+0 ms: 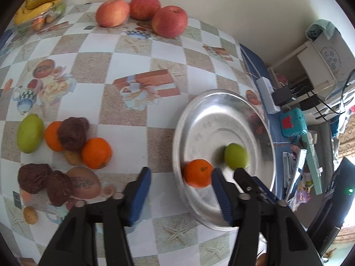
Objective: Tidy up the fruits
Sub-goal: 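Open the left tool to drop the tangerine while the right tool releases the pear into the bowl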
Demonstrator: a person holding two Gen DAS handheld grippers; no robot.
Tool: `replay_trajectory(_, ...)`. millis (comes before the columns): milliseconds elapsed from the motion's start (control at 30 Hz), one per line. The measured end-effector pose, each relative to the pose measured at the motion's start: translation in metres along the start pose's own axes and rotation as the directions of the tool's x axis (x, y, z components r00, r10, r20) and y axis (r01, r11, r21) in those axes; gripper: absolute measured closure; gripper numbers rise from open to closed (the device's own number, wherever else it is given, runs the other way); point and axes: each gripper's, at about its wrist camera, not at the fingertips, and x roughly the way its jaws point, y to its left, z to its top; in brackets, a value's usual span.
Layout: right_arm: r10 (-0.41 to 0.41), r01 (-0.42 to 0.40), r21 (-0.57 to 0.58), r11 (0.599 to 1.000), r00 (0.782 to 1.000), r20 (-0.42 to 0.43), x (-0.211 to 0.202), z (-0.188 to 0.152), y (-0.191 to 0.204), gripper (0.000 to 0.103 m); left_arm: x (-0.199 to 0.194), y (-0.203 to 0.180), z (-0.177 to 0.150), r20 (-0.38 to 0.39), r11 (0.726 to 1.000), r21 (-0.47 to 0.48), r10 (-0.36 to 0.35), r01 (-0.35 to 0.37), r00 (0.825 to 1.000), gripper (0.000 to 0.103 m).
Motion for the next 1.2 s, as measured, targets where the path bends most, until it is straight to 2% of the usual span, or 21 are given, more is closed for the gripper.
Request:
replay_trajectory(167, -0.007, 0.008, -0.021, 1.000, 1.000, 0.008, -0.003, -0.002, 0.002, 0.058, -0.010, 0.025, -0.003, 0.022, 0.990, -0.042, 0.133, -0.132, 0.991, 0.018)
replay_trajectory(200, -0.008, 0.008, -0.029, 1.000, 1.000, 0.011, -0.004, -0.003, 0.003, 0.058, -0.011, 0.031, -0.004, 0.026, 0.983, -0.051, 0.176, -0.174, 0.984, 0.009)
replay_trajectory(233, -0.008, 0.009, -0.038, 0.999, 1.000, 0.012, -0.005, -0.003, 0.005, 0.058, -0.013, 0.037, -0.005, 0.031, 0.973, -0.060, 0.224, -0.222, 0.974, 0.000)
replay_trajectory(267, -0.009, 0.010, -0.049, 0.999, 1.000, 0.012, -0.005, -0.004, 0.007, 0.057, -0.015, 0.043, -0.006, 0.042, 0.962, -0.068, 0.269, -0.266, 0.962, 0.000)
replay_trajectory(333, -0.007, 0.008, -0.077, 0.997, 1.000, 0.008, -0.004, -0.007, 0.012, 0.043, -0.020, 0.054, -0.007, 0.056, 0.935, -0.083, 0.350, -0.345, 0.935, 0.000)
replay_trajectory(400, -0.005, 0.006, -0.104, 0.995, 1.000, 0.008, -0.004, -0.009, 0.017, 0.035, -0.027, 0.065, -0.008, 0.074, 0.917, -0.104, 0.394, -0.386, 0.916, 0.000)
replay_trajectory(567, -0.021, 0.023, -0.204, 0.979, 1.000, 0.012, -0.001, -0.017, 0.036, 0.033, -0.043, 0.086, -0.011, 0.102, 0.906, -0.158, 0.410, -0.392, 0.906, 0.000)
replay_trajectory(600, -0.019, 0.021, -0.218, 0.976, 1.000, 0.011, 0.000, -0.019, 0.039, 0.027, -0.044, 0.091, -0.012, 0.100, 0.903, -0.165, 0.416, -0.398, 0.904, 0.000)
replay_trajectory(633, -0.015, 0.017, -0.231, 0.973, 1.000, 0.009, 0.002, -0.020, 0.042, 0.016, -0.046, 0.094, -0.012, 0.098, 0.897, -0.173, 0.426, -0.406, 0.899, 0.000)
replay_trajectory(667, -0.010, 0.013, -0.244, 0.970, 1.000, 0.011, 0.002, -0.022, 0.045, 0.012, -0.048, 0.098, -0.013, 0.097, 0.891, -0.183, 0.436, -0.414, 0.895, 0.000)
replay_trajectory(833, -0.008, 0.019, -0.299, 0.954, 0.999, 0.036, 0.001, -0.029, 0.058, 0.012, -0.063, 0.118, -0.016, 0.115, 0.871, -0.237, 0.465, -0.430, 0.878, 0.000)
replay_trajectory(1033, -0.007, 0.015, -0.339, 0.941, 1.000, 0.025, 0.003, -0.035, 0.071, 0.012, -0.078, 0.145, -0.022, 0.108, 0.871, -0.287, 0.443, -0.399, 0.890, 0.000)
replay_trajectory(1200, 0.035, -0.034, -0.380, 0.924, 0.999, -0.004, 0.004, -0.043, 0.085, 0.012, -0.090, 0.169, -0.026, 0.103, 0.855, -0.338, 0.449, -0.393, 0.888, 0.000)
